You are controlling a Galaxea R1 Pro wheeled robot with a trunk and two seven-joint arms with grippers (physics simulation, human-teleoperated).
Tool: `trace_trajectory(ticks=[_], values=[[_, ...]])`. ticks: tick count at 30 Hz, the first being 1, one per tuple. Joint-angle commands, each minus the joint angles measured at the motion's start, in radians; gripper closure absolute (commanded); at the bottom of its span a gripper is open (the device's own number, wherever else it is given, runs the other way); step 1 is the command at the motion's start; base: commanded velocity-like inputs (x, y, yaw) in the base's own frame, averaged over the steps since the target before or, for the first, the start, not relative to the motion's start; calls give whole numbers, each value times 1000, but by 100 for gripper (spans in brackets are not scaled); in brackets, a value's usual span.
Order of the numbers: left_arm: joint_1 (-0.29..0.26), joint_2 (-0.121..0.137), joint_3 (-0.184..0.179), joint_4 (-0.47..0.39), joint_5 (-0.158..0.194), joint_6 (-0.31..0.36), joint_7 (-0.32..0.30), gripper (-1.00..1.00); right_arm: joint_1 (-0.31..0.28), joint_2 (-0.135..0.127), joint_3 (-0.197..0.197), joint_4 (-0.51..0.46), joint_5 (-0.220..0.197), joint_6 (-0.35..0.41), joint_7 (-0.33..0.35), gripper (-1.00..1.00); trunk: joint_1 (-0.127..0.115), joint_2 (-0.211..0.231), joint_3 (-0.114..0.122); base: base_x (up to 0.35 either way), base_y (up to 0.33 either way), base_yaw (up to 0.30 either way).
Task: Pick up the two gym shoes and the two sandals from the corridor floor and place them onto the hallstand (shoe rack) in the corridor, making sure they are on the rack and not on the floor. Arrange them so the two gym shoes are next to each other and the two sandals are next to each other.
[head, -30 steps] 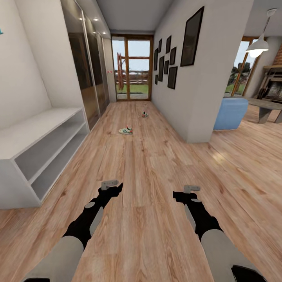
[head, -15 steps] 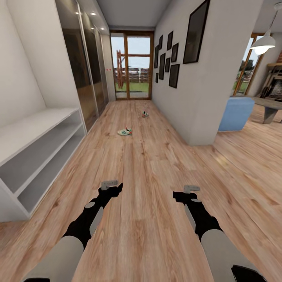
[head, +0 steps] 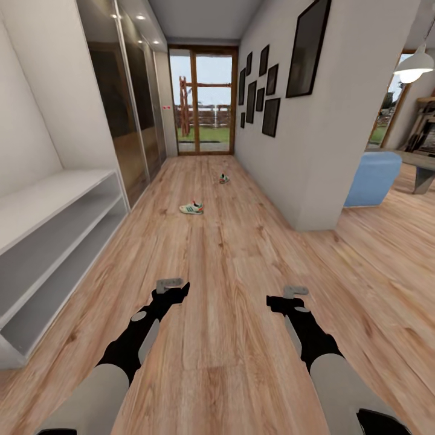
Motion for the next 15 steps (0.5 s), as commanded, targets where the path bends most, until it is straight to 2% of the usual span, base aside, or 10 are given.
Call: trace_trajectory(ticks=[1,15], values=[[-1,-1,4,1,10,-1,-8,-100,0,1,-5,-2,10,6,1,-100,0,0,-1,349,0,0],[-1,-1,4,1,10,-1,-8,-100,0,1,-5,-2,10,6,1,-100,0,0,-1,349,0,0]])
